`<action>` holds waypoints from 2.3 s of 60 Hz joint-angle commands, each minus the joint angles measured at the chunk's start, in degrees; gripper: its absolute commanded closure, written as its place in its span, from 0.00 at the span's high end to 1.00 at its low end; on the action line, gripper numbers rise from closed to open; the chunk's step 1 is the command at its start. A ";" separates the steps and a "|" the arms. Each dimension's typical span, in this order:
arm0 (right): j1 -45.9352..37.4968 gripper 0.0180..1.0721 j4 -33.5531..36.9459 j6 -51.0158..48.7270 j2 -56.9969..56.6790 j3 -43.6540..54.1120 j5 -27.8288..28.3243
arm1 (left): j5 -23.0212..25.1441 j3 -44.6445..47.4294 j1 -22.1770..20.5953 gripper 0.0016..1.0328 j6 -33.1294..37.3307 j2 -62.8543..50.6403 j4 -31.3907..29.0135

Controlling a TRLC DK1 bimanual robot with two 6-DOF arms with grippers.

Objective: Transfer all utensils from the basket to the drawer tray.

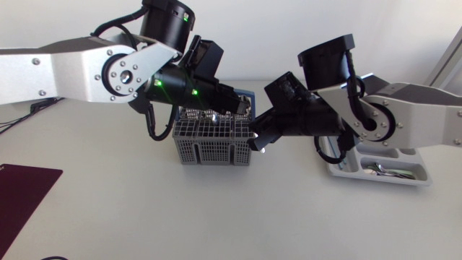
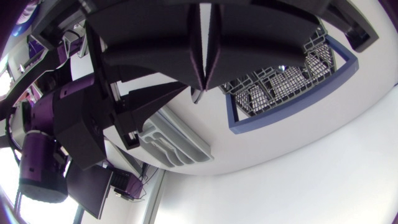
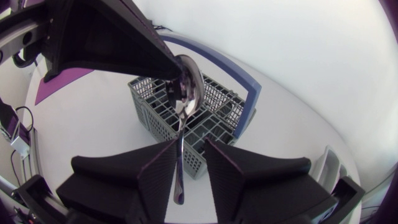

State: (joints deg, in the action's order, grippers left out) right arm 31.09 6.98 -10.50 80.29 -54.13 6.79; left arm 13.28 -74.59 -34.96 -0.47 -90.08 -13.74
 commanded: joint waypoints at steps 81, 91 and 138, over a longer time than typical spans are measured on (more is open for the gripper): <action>-11.58 0.07 8.40 -15.34 -4.27 7.63 12.55 | -2.03 2.69 7.19 0.69 0.47 8.70 11.72; -23.01 0.07 14.37 -26.94 -5.58 7.81 17.30 | -3.35 3.75 7.27 0.69 2.84 7.55 10.66; -62.82 0.07 19.38 -80.55 12.35 -1.86 14.57 | -7.13 4.89 8.07 0.69 6.01 0.17 5.65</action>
State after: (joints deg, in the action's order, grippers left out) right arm -30.37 27.90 -86.39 89.58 -55.07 22.55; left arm 6.55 -71.26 -27.38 4.60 -88.58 -7.53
